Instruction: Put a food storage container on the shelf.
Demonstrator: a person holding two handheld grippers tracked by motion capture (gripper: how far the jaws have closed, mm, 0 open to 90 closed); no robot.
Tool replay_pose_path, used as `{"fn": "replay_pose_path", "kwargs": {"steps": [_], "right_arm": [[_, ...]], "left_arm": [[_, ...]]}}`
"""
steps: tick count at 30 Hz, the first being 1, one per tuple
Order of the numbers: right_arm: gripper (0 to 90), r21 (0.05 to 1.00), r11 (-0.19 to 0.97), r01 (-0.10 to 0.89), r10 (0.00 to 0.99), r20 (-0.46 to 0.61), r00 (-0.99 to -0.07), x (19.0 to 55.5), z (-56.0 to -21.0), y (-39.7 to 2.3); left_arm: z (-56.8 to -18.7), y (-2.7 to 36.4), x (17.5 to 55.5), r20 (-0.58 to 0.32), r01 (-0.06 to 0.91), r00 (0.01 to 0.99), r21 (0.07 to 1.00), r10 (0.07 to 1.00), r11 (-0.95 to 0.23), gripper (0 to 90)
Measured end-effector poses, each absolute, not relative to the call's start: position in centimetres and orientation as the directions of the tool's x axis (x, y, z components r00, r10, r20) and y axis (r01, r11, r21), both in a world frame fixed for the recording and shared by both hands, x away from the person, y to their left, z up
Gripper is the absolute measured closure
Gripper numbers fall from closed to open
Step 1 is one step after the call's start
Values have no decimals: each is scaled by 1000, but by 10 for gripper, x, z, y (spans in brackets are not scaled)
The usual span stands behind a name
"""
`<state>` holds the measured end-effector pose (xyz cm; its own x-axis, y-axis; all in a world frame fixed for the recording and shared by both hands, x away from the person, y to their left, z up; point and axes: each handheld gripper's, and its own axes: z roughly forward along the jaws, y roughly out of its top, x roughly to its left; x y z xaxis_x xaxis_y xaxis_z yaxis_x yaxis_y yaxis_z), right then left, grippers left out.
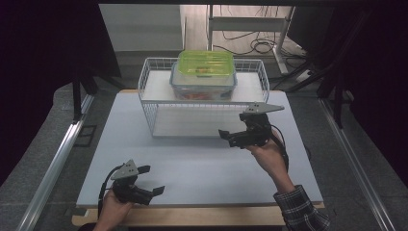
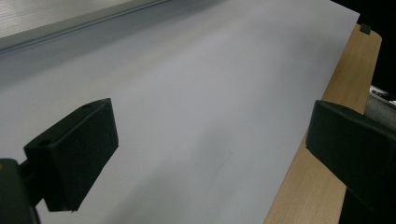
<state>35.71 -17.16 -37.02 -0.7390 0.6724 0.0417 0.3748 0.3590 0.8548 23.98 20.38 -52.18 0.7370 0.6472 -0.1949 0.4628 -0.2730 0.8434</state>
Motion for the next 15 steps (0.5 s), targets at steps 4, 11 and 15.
{"fn": "replay_pose_path", "kwargs": {"steps": [4,11,15], "right_arm": [[38,853,367,372,670,35,-742,354,-377,-172],[36,846,376,379,681,25,-732,347,-390,-173],[31,839,396,373,679,6,-735,342,-399,-174]], "left_arm": [[-522,203,240,-193,462,738,843,647,-275,24],[-522,203,240,-193,465,737,841,648,-278,24],[-522,202,240,-192,464,736,841,649,-278,24]]}}
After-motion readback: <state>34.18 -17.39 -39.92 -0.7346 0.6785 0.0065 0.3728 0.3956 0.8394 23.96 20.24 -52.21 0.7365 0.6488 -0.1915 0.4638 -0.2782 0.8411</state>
